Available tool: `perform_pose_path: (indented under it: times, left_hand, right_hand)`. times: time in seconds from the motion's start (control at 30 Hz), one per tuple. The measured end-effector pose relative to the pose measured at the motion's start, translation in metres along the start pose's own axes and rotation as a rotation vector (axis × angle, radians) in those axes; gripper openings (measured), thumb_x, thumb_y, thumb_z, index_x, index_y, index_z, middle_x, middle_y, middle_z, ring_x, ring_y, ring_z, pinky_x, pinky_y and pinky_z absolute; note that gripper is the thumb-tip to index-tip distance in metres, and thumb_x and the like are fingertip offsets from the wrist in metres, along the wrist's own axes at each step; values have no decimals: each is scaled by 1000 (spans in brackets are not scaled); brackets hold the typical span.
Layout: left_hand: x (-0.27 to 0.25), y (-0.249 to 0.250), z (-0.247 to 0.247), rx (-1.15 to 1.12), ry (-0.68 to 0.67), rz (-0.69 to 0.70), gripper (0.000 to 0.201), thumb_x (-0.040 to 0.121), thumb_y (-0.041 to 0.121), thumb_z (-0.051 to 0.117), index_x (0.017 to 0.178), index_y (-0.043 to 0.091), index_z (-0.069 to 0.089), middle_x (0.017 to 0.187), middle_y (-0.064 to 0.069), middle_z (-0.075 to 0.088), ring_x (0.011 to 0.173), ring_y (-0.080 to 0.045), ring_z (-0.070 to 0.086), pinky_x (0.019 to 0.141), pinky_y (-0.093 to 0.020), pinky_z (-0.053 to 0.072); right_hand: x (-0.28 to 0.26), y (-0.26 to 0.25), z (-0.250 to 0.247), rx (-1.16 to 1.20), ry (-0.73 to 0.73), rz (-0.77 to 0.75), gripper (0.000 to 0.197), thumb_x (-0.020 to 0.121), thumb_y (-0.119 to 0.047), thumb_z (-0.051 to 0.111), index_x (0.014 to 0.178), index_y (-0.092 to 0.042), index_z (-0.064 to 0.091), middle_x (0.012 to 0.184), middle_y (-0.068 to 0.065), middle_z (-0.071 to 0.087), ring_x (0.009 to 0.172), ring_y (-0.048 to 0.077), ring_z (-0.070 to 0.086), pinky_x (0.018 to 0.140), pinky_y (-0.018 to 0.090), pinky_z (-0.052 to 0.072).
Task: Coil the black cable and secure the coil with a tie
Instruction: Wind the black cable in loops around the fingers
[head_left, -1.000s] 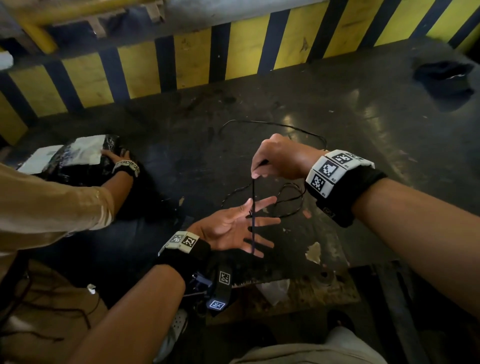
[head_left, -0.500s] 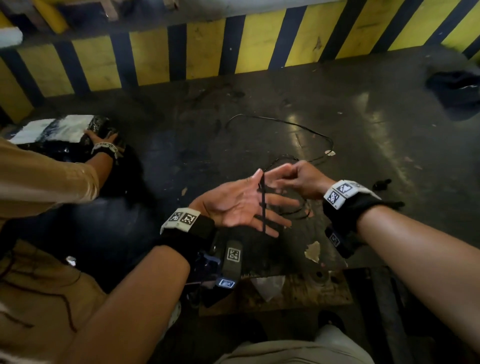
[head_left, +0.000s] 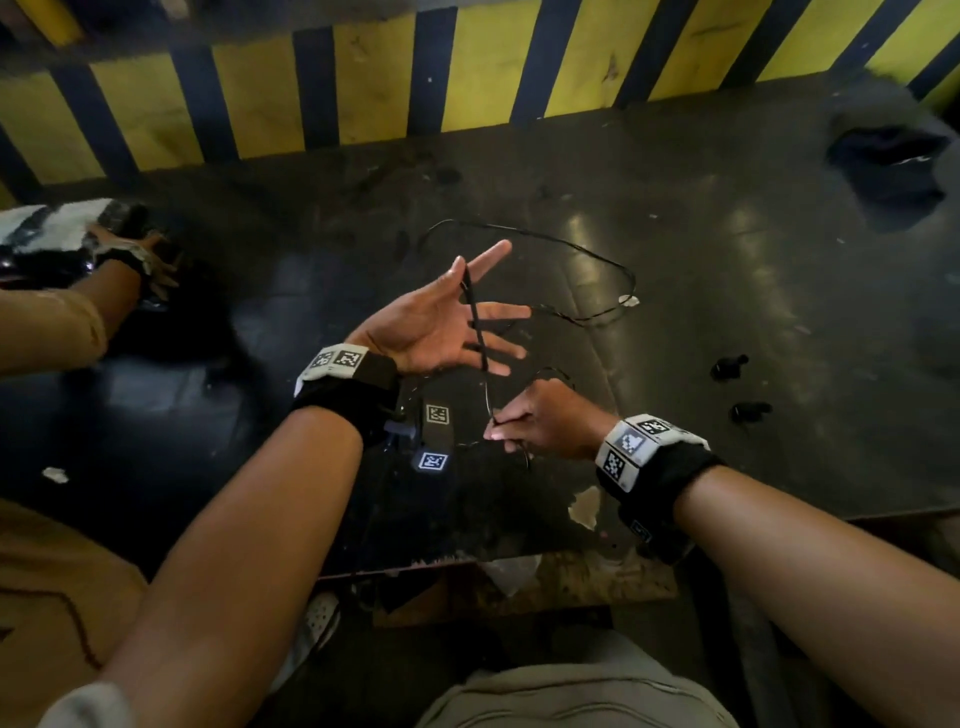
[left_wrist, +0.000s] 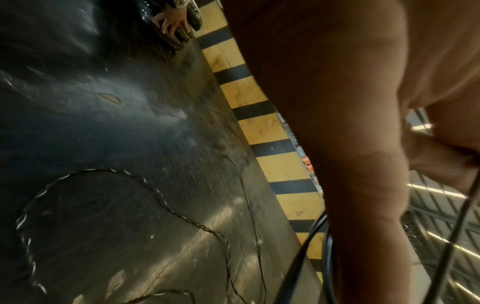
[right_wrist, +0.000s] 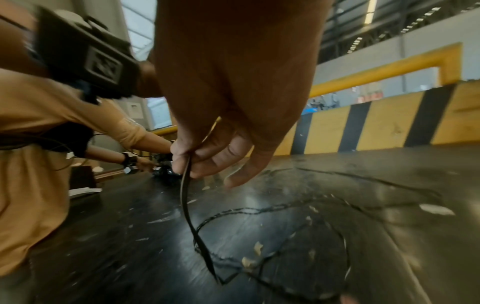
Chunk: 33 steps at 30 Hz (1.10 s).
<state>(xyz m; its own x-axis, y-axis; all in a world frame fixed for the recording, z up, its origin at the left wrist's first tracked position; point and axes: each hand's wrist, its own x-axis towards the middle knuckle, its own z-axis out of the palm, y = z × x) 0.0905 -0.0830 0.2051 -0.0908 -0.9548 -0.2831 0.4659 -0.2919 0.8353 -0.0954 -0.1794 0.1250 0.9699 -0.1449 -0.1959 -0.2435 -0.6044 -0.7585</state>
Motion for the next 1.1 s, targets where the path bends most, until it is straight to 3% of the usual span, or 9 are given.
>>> perform_pose_path:
  times: [0.07,0.2,0.3,0.37,0.47,0.7,0.9,1.0,1.1]
  left_hand:
    - [12,-3,-5,-11,51,10,58,94,55,42,151,51,34,158,-29,32,132,-62,40,101,-69,44]
    - [34,-7,-11,-32,151,20,64,91,56,51,152,51,33,158,-27,33,130,-59,45,100,-68,46]
    - [48,-11,-11,-22,201,33,59,94,56,43,152,51,31,158,-26,33,133,-61,41,104,-71,41]
    - [55,-15,-10,-17,229,18,57,96,55,40,152,51,33,158,-25,33,133,-60,42,106,-71,38]
    - [61,-23,-9,-28,262,-51,57,95,55,46,151,49,37,158,-24,32,130,-57,48,104,-68,42]
    - [68,-43,5,-72,247,-182,75,83,54,73,150,38,45,158,-21,36,120,-50,54,101,-69,44]
    - [66,-61,23,-83,146,-225,58,97,48,48,154,39,38,160,-23,34,127,-51,50,107,-71,35]
    - [60,-61,30,-120,114,-183,58,97,47,48,154,37,38,160,-25,33,131,-56,44,107,-71,36]
    - [51,-59,40,-131,90,-166,58,97,47,50,153,35,41,160,-25,33,138,-60,29,108,-71,32]
  right_hand:
    - [-2,2,-15,-48,-24,-38,18,94,-32,67,101,-23,81,76,-6,78,73,2,72,79,28,56]
    - [-6,-2,-47,-151,-66,-118,20,98,-32,62,99,-23,81,79,-7,77,64,-8,62,73,17,48]
    - [-5,-3,-68,-260,-106,-163,30,99,-28,61,71,-35,68,67,-15,67,57,-13,54,65,16,40]
    - [-4,0,-79,-299,-132,-182,36,100,-28,59,64,-36,58,62,-19,57,61,-10,57,66,23,46]
    - [-3,2,-101,-367,-139,-159,25,100,-33,55,85,-23,72,81,-9,68,76,10,67,78,40,57]
    - [13,-16,-172,-434,-11,-111,18,89,-25,57,88,-24,76,87,3,71,74,21,70,73,45,62]
    - [34,-29,-202,-490,108,-149,21,85,-16,61,94,-22,79,100,4,73,89,26,71,83,41,60]
    - [43,-31,-198,-509,89,-161,24,80,-21,58,91,-24,79,100,3,72,90,28,70,83,43,60]
    - [51,-26,-196,-506,115,-187,15,86,-25,66,93,-28,79,103,0,74,95,27,70,86,43,58]
